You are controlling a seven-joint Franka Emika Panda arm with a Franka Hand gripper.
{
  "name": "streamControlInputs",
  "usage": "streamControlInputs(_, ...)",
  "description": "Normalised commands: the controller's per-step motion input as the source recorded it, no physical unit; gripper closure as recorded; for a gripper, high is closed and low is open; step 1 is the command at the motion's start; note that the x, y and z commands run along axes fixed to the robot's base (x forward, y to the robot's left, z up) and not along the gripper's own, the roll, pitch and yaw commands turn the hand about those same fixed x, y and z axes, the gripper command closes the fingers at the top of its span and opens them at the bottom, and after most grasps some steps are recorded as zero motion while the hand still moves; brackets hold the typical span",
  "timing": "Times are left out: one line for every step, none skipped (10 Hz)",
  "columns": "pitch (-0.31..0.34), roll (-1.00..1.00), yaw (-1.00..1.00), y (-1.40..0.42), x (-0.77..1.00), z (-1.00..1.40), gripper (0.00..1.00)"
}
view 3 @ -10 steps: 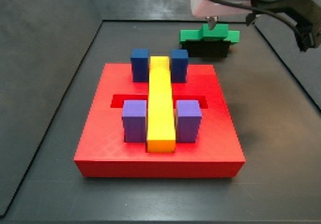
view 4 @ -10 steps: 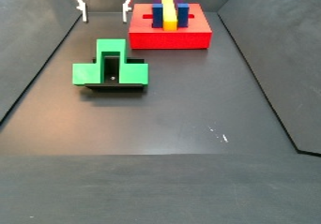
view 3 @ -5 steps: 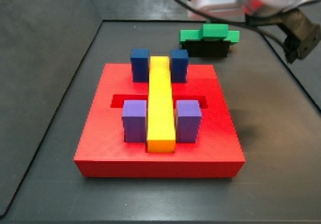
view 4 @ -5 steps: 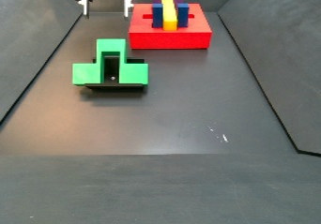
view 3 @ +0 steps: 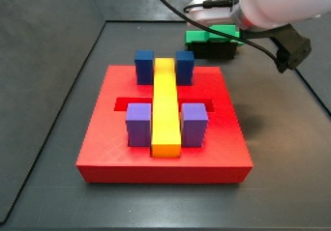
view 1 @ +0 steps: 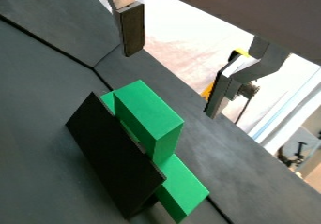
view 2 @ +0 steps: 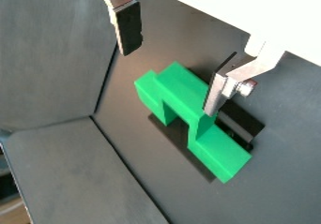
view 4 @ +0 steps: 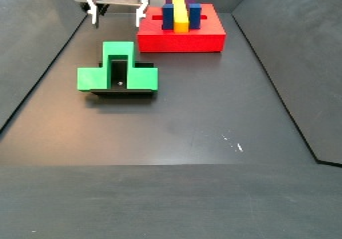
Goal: Pick up the green object. Move up. Place the green object on the fixture. Regrasp the green object. Move to above the board. Insert the green object.
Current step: Regrasp the green object.
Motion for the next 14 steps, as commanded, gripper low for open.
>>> streamControlInputs(0.097, -0.29, 0.05, 0.12, -0.09, -0.1, 0.0)
streamControlInputs(0.309, -0.08, 0.0, 0.0, 0.0, -0.25, 0.0)
streamControlInputs(0.349, -0.16, -0.07, 0.0, -0.06, -0.32, 0.0)
streamControlInputs(0.32, -0.26, -0.1, 0.07, -0.15, -0.27, 0.0)
streamControlInputs(0.271, -0.32, -0.12, 0.12, -0.25, -0.22, 0.0)
streamControlInputs(0.243, -0.29, -0.01, 0.04, 0.0, -0.13, 0.0)
streamControlInputs(0.189, -0.36, 0.0, 0.03, 0.0, -0.06, 0.0)
streamControlInputs(0.126, -0.46, 0.0, 0.04, 0.18, -0.02, 0.0)
streamControlInputs(0.083, -0.51, 0.0, 0.07, 0.21, -0.04, 0.0)
streamControlInputs(0.074, -0.54, 0.0, 0.08, 0.26, -0.02, 0.0)
streamControlInputs(0.077, -0.49, 0.0, 0.09, 0.2, -0.02, 0.0)
streamControlInputs(0.089, -0.38, 0.0, 0.15, 0.11, -0.09, 0.0)
streamControlInputs(0.089, -0.37, 0.0, 0.18, 0.03, -0.13, 0.0)
streamControlInputs(0.094, -0.3, 0.0, 0.18, 0.0, -0.06, 0.0)
